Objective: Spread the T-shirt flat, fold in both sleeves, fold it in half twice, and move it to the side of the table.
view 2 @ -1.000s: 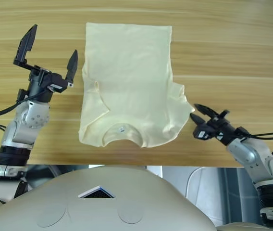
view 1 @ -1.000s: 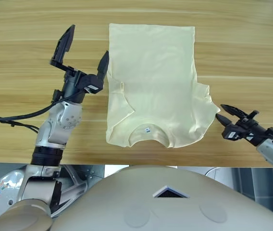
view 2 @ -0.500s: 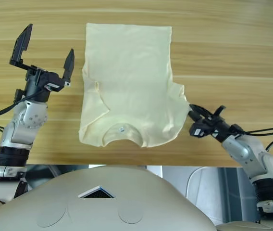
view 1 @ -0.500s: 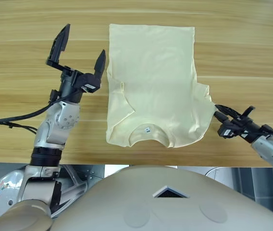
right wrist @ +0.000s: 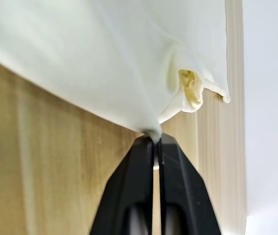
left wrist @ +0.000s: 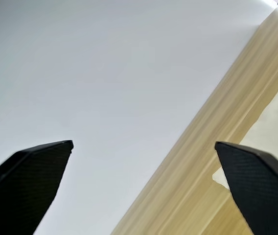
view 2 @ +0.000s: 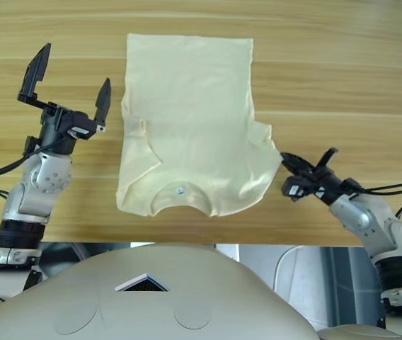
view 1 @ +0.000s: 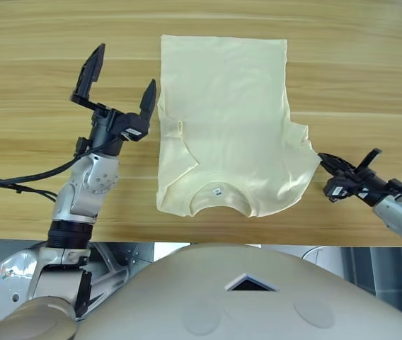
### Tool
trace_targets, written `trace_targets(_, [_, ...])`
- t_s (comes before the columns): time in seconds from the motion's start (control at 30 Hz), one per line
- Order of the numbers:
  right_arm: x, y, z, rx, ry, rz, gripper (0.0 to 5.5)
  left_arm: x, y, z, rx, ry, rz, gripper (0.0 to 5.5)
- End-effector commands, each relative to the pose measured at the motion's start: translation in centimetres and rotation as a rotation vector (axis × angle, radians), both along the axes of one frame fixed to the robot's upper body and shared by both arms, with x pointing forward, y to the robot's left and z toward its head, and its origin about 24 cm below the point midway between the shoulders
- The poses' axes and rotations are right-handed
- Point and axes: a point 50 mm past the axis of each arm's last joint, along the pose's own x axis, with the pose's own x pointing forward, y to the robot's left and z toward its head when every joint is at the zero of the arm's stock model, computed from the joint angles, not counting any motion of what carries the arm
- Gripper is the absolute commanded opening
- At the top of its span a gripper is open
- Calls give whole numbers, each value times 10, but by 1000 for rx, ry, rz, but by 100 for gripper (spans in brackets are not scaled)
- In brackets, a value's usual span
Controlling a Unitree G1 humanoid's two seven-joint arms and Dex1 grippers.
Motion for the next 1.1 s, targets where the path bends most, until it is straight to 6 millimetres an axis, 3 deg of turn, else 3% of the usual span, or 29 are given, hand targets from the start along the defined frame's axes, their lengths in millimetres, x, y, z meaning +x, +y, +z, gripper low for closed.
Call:
trace_targets(0.03, [-7,7,3,113,3,-7,0,0,3,1,-15,-1,10,540])
trace_targets(0.27, [20,20,42,414,-181,-42,0,0,8,0,-24,1,36,540])
trace_targets(0.6, [30,36,30,407,-153,6,0,0,6,-3,-20,16,28,540])
trace_targets(0.83, [14,34,19,379,-42,20,0,0,4,-6,-10,33,16,540])
trace_targets(0.97, [17,33,20,369,-49,17,0,-7,-13,-15,1,103,-120,540])
trace_targets(1.1, [19,49,18,396,-23,97,0,-17,-27,-21,2,143,-241,540])
